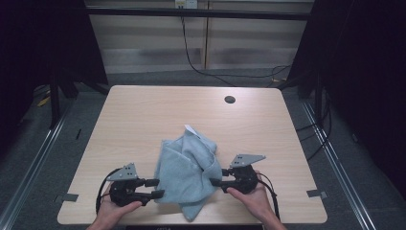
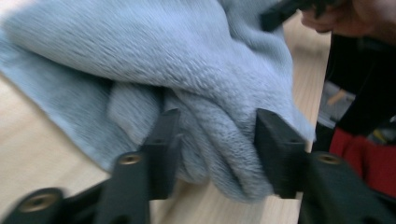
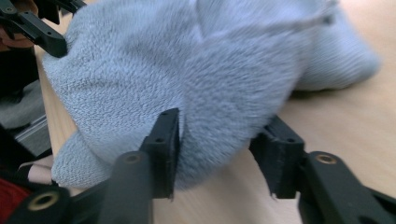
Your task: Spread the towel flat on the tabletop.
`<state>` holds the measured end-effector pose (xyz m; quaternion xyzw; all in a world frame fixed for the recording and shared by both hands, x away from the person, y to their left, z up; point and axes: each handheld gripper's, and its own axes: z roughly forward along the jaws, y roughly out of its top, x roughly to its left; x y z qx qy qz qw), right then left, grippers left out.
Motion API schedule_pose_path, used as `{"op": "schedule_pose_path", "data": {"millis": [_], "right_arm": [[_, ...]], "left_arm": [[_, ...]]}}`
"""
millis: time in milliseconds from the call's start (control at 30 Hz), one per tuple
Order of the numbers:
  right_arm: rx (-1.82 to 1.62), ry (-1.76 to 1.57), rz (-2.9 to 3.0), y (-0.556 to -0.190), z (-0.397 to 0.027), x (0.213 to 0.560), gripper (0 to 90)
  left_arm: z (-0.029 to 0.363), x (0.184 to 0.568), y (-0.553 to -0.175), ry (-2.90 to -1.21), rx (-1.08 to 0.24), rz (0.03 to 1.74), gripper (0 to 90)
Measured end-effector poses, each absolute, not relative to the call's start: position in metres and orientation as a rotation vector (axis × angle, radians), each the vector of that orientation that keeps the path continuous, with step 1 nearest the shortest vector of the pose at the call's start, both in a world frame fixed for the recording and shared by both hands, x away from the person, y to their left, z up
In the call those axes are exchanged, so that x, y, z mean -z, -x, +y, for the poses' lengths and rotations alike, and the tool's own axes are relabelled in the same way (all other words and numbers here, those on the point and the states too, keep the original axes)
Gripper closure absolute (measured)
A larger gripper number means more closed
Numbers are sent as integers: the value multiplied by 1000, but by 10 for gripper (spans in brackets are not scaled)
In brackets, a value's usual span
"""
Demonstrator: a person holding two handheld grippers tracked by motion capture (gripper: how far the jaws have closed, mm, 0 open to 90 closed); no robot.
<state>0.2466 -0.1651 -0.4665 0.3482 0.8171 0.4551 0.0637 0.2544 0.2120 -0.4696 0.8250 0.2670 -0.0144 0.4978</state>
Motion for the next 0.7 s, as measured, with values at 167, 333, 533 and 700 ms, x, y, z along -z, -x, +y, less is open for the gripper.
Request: {"op": "schedule_pose_path", "data": {"millis": [167, 333, 533, 700], "right_arm": [[-1430, -1093, 2338, -268, -178, 442, 443], [-1483, -1040, 2330, -305, -158, 422, 443], [-1461, -995, 2412, -339, -108, 433, 423], [-1322, -1075, 2501, -363, -84, 462, 372]], "left_arm": [[212, 452, -283, -1919, 4, 685, 422], [200, 459, -324, -1909, -2, 793, 395], [184, 489, -334, -1993, 46, 826, 289], [179, 496, -334, -2025, 50, 817, 278]]}}
